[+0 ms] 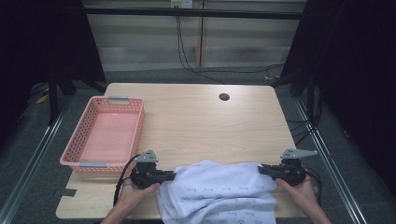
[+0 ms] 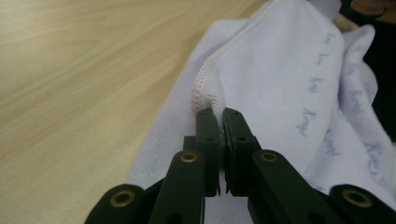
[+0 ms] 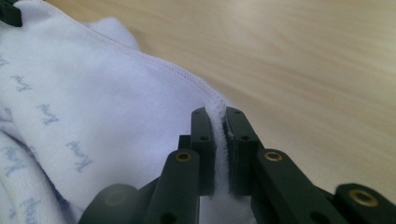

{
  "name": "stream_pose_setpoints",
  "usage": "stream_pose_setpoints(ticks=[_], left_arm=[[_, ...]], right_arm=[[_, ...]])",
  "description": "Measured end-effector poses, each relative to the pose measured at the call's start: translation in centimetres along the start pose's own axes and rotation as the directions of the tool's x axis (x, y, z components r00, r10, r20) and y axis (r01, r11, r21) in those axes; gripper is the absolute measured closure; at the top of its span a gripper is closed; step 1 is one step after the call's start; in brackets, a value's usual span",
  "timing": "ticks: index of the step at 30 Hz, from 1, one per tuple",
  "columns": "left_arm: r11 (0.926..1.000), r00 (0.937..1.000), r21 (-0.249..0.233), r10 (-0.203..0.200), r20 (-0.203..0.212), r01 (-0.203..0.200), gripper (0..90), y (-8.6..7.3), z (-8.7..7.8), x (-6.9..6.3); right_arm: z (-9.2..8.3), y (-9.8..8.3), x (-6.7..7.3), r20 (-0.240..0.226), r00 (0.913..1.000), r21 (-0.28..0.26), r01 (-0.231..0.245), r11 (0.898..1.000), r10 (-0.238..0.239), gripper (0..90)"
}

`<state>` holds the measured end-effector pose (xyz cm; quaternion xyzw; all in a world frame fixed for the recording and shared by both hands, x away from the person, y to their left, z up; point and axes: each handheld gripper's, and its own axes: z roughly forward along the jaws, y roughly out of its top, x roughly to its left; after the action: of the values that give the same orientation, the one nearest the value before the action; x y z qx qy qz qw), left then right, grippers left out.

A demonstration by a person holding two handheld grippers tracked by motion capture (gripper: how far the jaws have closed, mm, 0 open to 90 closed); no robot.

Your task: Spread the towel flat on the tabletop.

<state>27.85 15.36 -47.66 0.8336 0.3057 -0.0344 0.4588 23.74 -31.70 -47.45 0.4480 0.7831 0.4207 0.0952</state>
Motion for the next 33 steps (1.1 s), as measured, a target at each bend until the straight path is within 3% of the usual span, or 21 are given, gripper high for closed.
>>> stream_pose_setpoints(ticks=[1,2,5,8,9,10,16,21,23,25,26,27,30,33], left_arm=[[1.0,1.0,0.0,0.0,0.0,0.0,86.4,0.0,0.0,0.0],[0.9993,1.0,-0.037,-0.005,-0.008,0.005,86.4,0.6,-0.3,0.0],[0.9963,0.9998,-0.085,0.007,-0.017,-0.008,86.4,2.0,-0.9,0.2],[0.9906,0.9995,-0.135,0.015,-0.029,-0.019,86.4,3.5,-1.5,0.3],[0.9906,0.9995,-0.135,0.015,-0.029,-0.019,86.4,3.5,-1.5,0.3],[0.9854,0.9992,-0.168,0.022,-0.033,-0.027,86.4,4.5,-2.0,0.3],[0.9706,0.996,-0.23,0.058,-0.069,-0.072,86.5,7.7,-3.7,0.4],[0.9579,0.9907,-0.266,0.08,-0.11,-0.107,86.4,10.5,-4.9,0.9],[0.9554,0.9895,-0.273,0.083,-0.118,-0.113,86.4,11.2,-5.2,1.1],[0.9472,0.986,-0.293,0.093,-0.139,-0.13,86.5,13.1,-6.0,1.6],[0.9472,0.986,-0.293,0.093,-0.139,-0.13,86.5,13.1,-6.0,1.6],[0.94,0.9824,-0.309,0.099,-0.158,-0.144,86.5,14.3,-6.3,2.0],[0.9362,0.9779,-0.315,0.101,-0.184,-0.155,86.5,16.0,-6.5,2.7],[0.936,0.9736,-0.316,0.091,-0.209,-0.155,86.4,17.5,-6.5,3.9]], right_arm=[[-0.2,0.2,0.0,0.003,1.0,-0.019,0.003,1.0,-0.002,83.9],[-0.4,0.5,0.1,0.006,1.0,-0.028,-0.003,1.0,0.003,84.0],[-1.1,1.6,0.2,-0.004,1.0,-0.08,0.004,0.997,-0.005,83.6],[-2.1,3.0,0.0,0.001,1.0,-0.165,-0.008,0.986,0.008,84.8],[-2.1,3.0,0.0,0.001,1.0,-0.165,-0.008,0.986,0.008,84.8],[-3.0,4.3,-0.2,0.009,0.9999,-0.219,-0.007,0.976,0.01,86.4],[-4.8,7.6,-0.2,0.013,0.9998,-0.323,0.019,0.946,-0.015,86.8],[-5.6,10.8,-0.5,0.028,0.9991,-0.372,0.041,0.927,-0.033,86.8],[-5.8,12.3,-0.8,0.035,0.9985,-0.379,0.052,0.924,-0.041,86.7],[-6.0,13.9,-1.0,0.045,0.9979,-0.392,0.061,0.918,-0.048,86.7],[-6.1,14.7,-1.2,0.047,0.9975,-0.395,0.067,0.916,-0.052,86.7],[-6.2,15.6,-1.3,0.053,0.9972,-0.399,0.07,0.914,-0.053,86.6],[-6.3,17.8,-1.9,0.067,0.9961,-0.41,0.081,0.908,-0.058,86.4],[-5.9,19.7,-2.5,0.084,0.9948,-0.403,0.087,0.911,-0.058,86.3]])
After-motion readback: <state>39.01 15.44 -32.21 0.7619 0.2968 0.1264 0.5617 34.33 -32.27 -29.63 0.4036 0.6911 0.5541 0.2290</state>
